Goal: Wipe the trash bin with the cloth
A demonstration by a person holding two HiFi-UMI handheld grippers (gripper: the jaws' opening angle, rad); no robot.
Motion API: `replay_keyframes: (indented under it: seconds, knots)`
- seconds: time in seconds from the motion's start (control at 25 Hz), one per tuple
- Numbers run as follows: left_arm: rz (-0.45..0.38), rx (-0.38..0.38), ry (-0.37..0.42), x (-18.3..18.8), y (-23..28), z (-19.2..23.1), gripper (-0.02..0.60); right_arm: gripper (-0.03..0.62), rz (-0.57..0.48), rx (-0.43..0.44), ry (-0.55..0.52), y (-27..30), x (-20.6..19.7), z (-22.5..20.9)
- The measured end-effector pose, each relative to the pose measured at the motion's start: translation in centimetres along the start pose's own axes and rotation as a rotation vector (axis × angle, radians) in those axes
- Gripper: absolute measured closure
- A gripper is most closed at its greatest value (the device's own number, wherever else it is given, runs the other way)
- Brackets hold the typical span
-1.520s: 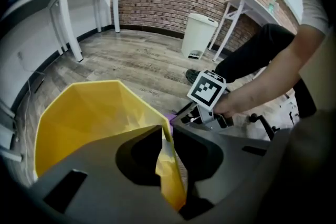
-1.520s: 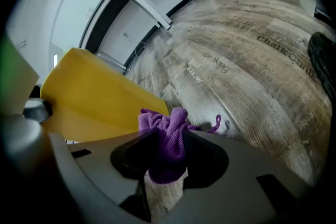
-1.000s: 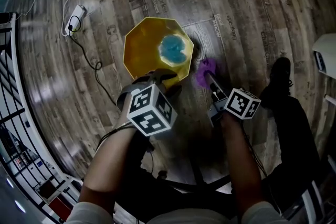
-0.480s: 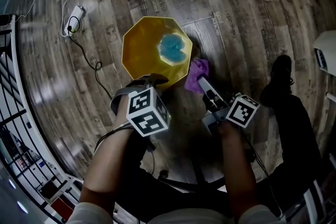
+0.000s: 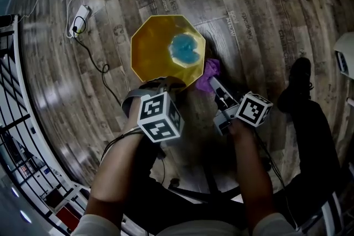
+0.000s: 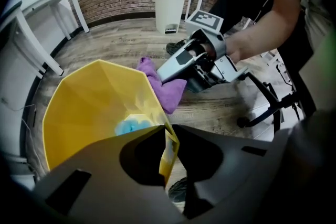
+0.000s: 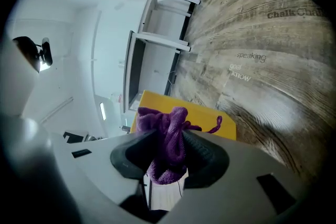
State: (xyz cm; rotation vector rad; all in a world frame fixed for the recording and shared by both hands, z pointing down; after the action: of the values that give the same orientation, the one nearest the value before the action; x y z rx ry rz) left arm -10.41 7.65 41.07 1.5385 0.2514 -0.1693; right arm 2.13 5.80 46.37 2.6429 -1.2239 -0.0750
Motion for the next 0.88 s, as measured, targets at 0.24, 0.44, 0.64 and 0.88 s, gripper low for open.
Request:
replay_keyframes:
  seconds: [0.24, 0.44, 0.64, 0.88]
  knots:
    - [-0.01, -0.002, -0.006, 0.3, 0.3, 0.1, 0.538, 0.45, 0.027, -0.087, -0.035, 1.4, 1.3, -2.8]
    - [-0.03, -0.013, -0.019, 0.3, 0.2, 0.0, 0.538, 0.45, 0.056, -0.221, -0.064, 3.1, 1.9, -7.0]
    - [-0.054, -0.021, -0.041, 0.5, 0.3, 0.1, 0.538, 0.45, 0.119, -0.343, -0.08, 4.7, 2.4, -10.6]
    - [-0.062, -0.02, -0.037, 0.4, 0.2, 0.2, 0.538, 0.45, 0.181, -0.438, -0.123, 5.8, 2.4, -12.8]
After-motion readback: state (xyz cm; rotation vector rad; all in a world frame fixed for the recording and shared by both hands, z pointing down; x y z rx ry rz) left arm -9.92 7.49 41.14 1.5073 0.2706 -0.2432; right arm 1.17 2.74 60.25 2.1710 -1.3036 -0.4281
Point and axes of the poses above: the fingertips, and each gripper's own axes: y forward along the fingers, z to its left, x out of its top, the point moved 5 cm from there along -y, backward along the fingers, and after that the axes turned 14 degrees about y, right-handed, at the moved point
